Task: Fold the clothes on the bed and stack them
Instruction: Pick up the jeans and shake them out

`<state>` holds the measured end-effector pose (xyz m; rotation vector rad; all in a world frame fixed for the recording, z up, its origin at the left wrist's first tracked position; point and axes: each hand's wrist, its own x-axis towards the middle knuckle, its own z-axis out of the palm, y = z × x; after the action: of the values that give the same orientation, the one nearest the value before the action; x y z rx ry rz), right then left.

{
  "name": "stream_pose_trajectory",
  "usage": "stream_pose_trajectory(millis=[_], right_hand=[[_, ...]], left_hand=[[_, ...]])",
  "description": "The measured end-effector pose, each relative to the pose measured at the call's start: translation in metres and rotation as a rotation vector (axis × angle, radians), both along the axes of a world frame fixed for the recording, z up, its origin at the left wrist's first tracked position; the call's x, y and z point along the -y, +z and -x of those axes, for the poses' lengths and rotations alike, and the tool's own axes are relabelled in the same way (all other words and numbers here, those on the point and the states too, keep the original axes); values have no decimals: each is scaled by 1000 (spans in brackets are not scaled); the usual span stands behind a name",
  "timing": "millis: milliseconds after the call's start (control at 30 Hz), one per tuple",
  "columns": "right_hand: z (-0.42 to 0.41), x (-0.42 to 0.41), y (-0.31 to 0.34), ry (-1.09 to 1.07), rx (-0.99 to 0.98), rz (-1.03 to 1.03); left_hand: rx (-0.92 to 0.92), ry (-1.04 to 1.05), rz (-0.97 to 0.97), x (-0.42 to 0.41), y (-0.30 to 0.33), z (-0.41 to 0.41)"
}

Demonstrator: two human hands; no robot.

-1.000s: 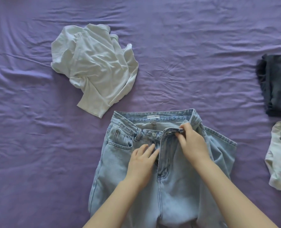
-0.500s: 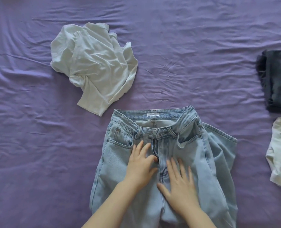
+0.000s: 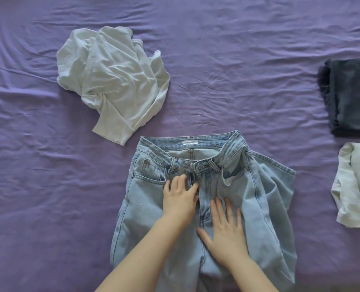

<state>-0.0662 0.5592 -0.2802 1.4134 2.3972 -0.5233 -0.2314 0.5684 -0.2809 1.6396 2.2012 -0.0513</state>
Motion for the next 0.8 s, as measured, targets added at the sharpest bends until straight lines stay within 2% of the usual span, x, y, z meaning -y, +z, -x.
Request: stream_pose_trajectory(millis=[100,233,400,500,600,800], right_hand=[[0,-1,0,-1,-3,11],[0,-1,2,-9,-19,16],[-1,-2,0,-1,-38,14],[-1,-1,-3,-1,-43,1],[0,0,-3,5,-37,-3],[4,2,0,-17,-42,-3]], left_hand=[[14,-24,-33,8,1,-1],[194,93,-133,19,8,-3],[230,72,-143,35,2,-10],[300,131,-111,30,7,-7],[330,87,-16,27,15,-8],[286,7,23,27,13,-6]])
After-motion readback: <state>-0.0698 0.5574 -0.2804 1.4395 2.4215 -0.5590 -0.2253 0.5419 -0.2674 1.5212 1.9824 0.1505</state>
